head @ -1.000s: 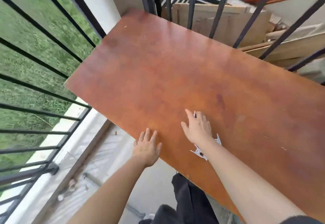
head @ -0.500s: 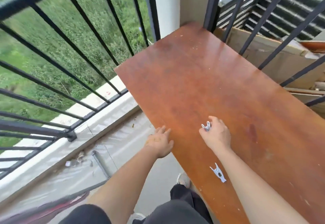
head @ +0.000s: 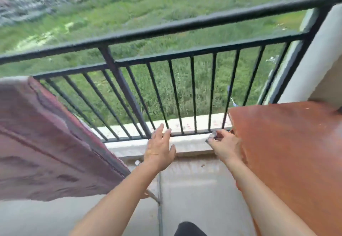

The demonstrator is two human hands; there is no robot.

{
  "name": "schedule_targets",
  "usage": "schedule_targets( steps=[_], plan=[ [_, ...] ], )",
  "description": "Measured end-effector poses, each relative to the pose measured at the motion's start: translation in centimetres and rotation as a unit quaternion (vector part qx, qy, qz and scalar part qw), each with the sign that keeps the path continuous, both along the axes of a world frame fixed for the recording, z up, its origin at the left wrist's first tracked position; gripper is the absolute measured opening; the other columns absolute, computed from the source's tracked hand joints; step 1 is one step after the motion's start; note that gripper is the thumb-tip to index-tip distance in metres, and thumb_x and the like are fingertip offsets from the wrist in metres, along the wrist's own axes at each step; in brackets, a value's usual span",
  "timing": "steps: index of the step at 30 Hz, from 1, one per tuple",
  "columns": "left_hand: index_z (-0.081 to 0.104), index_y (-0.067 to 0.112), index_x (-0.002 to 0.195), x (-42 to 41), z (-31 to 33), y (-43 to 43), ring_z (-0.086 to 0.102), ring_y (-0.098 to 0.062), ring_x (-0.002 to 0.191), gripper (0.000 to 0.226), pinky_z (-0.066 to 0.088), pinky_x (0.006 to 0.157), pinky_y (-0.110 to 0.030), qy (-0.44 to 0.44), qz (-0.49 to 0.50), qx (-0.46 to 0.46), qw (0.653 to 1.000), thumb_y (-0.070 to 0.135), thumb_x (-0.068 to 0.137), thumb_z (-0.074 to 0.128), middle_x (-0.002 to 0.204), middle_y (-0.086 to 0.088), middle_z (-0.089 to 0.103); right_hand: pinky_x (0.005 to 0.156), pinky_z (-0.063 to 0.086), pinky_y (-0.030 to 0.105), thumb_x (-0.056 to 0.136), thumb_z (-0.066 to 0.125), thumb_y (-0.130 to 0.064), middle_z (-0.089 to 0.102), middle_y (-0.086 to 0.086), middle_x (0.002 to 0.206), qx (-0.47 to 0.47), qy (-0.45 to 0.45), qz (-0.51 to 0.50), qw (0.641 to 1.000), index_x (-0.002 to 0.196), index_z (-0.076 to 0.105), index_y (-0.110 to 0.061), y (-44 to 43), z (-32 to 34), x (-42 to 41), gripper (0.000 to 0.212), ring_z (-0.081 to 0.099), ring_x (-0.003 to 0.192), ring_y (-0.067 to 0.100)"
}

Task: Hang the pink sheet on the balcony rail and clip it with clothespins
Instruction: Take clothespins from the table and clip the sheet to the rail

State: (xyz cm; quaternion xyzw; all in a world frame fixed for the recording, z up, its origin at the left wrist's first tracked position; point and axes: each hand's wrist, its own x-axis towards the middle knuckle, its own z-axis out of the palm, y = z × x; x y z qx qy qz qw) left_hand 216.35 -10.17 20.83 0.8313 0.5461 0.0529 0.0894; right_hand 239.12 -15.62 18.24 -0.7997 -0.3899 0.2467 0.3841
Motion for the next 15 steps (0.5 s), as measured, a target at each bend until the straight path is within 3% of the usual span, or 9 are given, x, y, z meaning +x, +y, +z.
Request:
schedule_targets(
  steps=[4,7,10,13,15],
  plan=[
    [0.052,0.016,0.133,-9.9,3.7,-0.3,0.042,-0.028,0.131,0.05,0.04,0.105,-0.041,-0.032,0.069,0.104,0.992,0.03,0.085,0.057,0.145,-0.009,0.042,0.087,0.055,0.036,0.077,0.079,-0.033,0.074,0.0,0.092,0.074,0.026,0.118,0.99,0.101,0.075,-0.016,4.5,3.3,-9.9,0.029,0.07,0.087,0.016],
    [0.064,0.017,0.113,-15.2,5.3,-1.0,0.065,-0.024,0.091,0.034,0.05,0.07,-0.032,-0.078,0.123,0.145,0.979,0.025,0.081,0.058,0.108,-0.002,0.062,0.082,0.055,0.025,0.075,0.084,-0.038,0.074,-0.005,0.091,0.109,0.045,0.174,0.978,0.103,0.075,-0.017,6.2,4.9,-15.9,0.036,0.069,0.083,0.006],
    [0.058,0.023,0.117,-18.6,6.2,-1.3,0.068,-0.017,0.067,0.034,0.039,0.052,-0.021,-0.068,0.155,0.151,0.974,0.026,0.083,0.062,0.096,0.006,0.07,0.071,0.049,0.005,0.074,0.086,-0.033,0.072,-0.015,0.082,0.138,0.111,0.201,0.963,0.103,0.077,-0.016,6.9,6.0,-20.1,0.035,0.066,0.074,-0.008],
    [0.054,0.027,0.108,-20.1,7.0,-1.5,0.056,-0.009,0.042,0.031,0.021,0.039,-0.014,-0.043,0.156,0.188,0.969,0.028,0.081,0.068,0.063,0.01,0.065,0.078,0.056,0.014,0.076,0.085,-0.033,0.075,-0.012,0.083,0.161,0.148,0.224,0.95,0.105,0.077,-0.015,7.6,6.9,-22.5,0.036,0.07,0.078,-0.002],
    [0.053,0.025,0.107,-20.7,7.2,-1.7,0.051,-0.011,0.035,0.028,0.02,0.035,-0.015,-0.061,0.169,0.227,0.957,0.03,0.083,0.067,0.053,0.009,0.058,0.076,0.054,0.012,0.075,0.085,-0.032,0.076,-0.012,0.083,0.182,0.177,0.232,0.939,0.104,0.078,-0.014,8.1,7.8,-23.3,0.035,0.071,0.079,0.0]
  ],
)
